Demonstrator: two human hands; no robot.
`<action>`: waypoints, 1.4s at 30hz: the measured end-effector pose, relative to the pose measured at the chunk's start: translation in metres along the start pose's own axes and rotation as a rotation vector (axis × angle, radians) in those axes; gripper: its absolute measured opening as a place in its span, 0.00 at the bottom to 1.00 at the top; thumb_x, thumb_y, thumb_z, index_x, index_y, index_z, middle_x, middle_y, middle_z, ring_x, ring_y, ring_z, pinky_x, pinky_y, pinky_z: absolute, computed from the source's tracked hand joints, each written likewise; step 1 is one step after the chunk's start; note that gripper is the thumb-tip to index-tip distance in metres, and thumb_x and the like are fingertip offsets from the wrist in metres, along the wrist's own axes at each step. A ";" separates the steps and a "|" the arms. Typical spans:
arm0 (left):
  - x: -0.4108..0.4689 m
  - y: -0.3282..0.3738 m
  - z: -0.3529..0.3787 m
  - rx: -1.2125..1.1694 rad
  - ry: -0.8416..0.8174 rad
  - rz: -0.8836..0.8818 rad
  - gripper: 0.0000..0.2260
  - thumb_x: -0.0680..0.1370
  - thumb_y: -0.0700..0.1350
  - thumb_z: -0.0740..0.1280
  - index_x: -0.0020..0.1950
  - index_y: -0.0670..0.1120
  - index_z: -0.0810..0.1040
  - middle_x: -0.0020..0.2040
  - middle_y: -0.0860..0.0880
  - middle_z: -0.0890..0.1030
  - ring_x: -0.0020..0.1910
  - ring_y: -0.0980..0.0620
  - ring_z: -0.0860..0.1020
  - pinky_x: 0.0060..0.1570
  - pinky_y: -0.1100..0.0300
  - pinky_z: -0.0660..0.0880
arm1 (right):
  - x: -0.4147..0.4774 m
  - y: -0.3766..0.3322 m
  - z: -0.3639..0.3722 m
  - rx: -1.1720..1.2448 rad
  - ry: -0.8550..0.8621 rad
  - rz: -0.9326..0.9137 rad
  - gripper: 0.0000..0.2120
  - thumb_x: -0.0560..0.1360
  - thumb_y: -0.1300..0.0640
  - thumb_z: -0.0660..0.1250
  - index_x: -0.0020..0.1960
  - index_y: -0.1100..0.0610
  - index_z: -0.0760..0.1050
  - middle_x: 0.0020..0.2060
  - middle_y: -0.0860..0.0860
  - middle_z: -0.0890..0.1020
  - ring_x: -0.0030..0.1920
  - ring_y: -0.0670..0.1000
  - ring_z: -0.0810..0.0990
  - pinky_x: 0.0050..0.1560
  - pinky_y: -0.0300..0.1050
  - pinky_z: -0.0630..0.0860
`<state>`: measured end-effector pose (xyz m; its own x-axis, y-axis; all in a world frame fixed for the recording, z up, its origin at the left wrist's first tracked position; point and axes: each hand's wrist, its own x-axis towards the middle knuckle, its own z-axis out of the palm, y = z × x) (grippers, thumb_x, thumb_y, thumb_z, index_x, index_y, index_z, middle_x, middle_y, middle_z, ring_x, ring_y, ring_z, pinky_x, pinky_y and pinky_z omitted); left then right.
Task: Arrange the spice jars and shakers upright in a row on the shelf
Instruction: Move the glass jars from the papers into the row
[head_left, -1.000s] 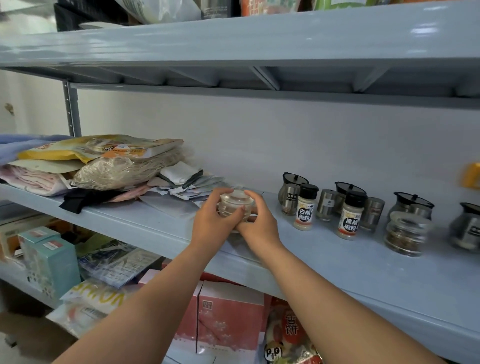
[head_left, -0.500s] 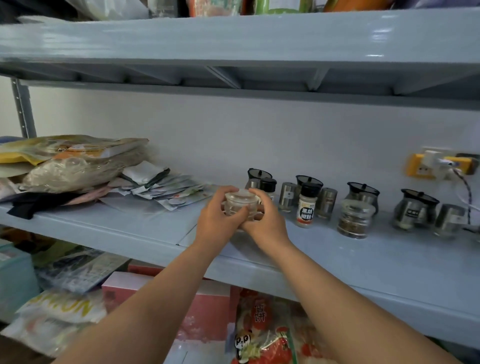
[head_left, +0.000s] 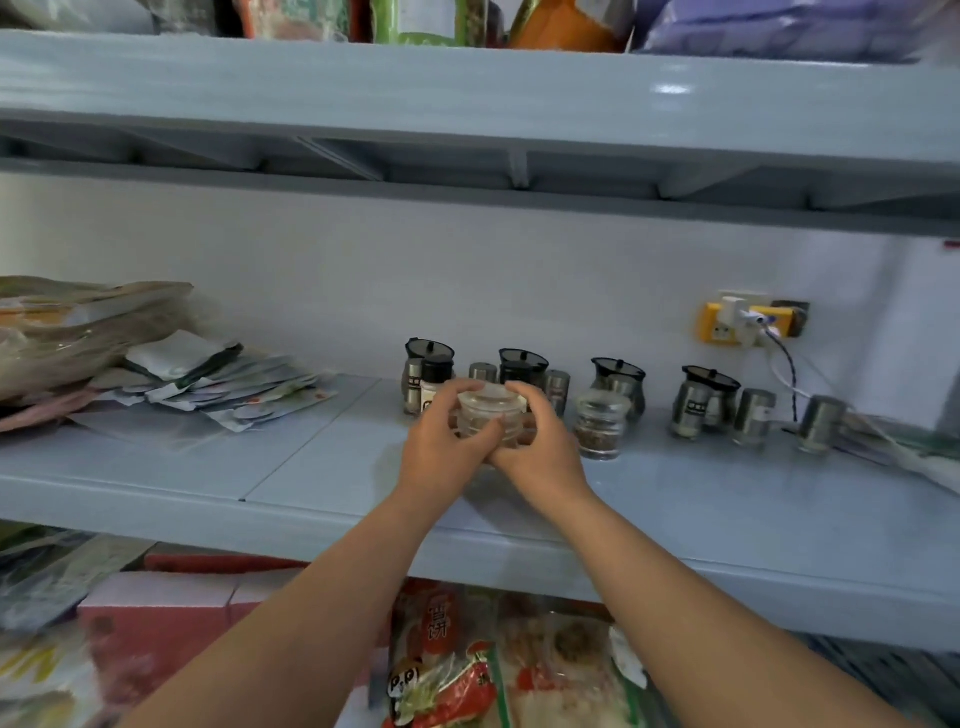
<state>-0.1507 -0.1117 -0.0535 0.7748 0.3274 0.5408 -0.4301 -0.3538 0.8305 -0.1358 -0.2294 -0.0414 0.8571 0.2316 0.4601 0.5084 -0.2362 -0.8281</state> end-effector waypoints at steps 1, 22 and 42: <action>-0.001 0.002 0.008 -0.018 -0.010 0.002 0.15 0.71 0.44 0.72 0.54 0.57 0.75 0.45 0.60 0.79 0.45 0.57 0.80 0.44 0.63 0.78 | -0.001 0.002 -0.007 -0.008 0.009 0.003 0.31 0.64 0.61 0.75 0.63 0.44 0.69 0.46 0.38 0.78 0.44 0.37 0.78 0.49 0.38 0.78; -0.009 0.018 0.156 -0.166 -0.265 -0.005 0.17 0.73 0.41 0.71 0.57 0.59 0.74 0.56 0.54 0.78 0.55 0.53 0.77 0.54 0.61 0.76 | -0.015 0.060 -0.132 -0.182 0.266 0.121 0.31 0.66 0.61 0.74 0.66 0.45 0.68 0.54 0.49 0.79 0.54 0.51 0.78 0.57 0.50 0.77; 0.013 0.020 0.221 -0.024 -0.383 -0.016 0.19 0.74 0.42 0.69 0.64 0.53 0.74 0.62 0.48 0.76 0.60 0.51 0.74 0.62 0.52 0.73 | 0.003 0.091 -0.175 -0.183 0.395 0.175 0.31 0.66 0.62 0.73 0.66 0.47 0.69 0.49 0.46 0.77 0.51 0.50 0.78 0.55 0.45 0.75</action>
<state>-0.0468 -0.3076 -0.0592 0.8968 -0.0200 0.4420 -0.4234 -0.3292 0.8440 -0.0729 -0.4155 -0.0591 0.8793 -0.1951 0.4344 0.3290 -0.4108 -0.8503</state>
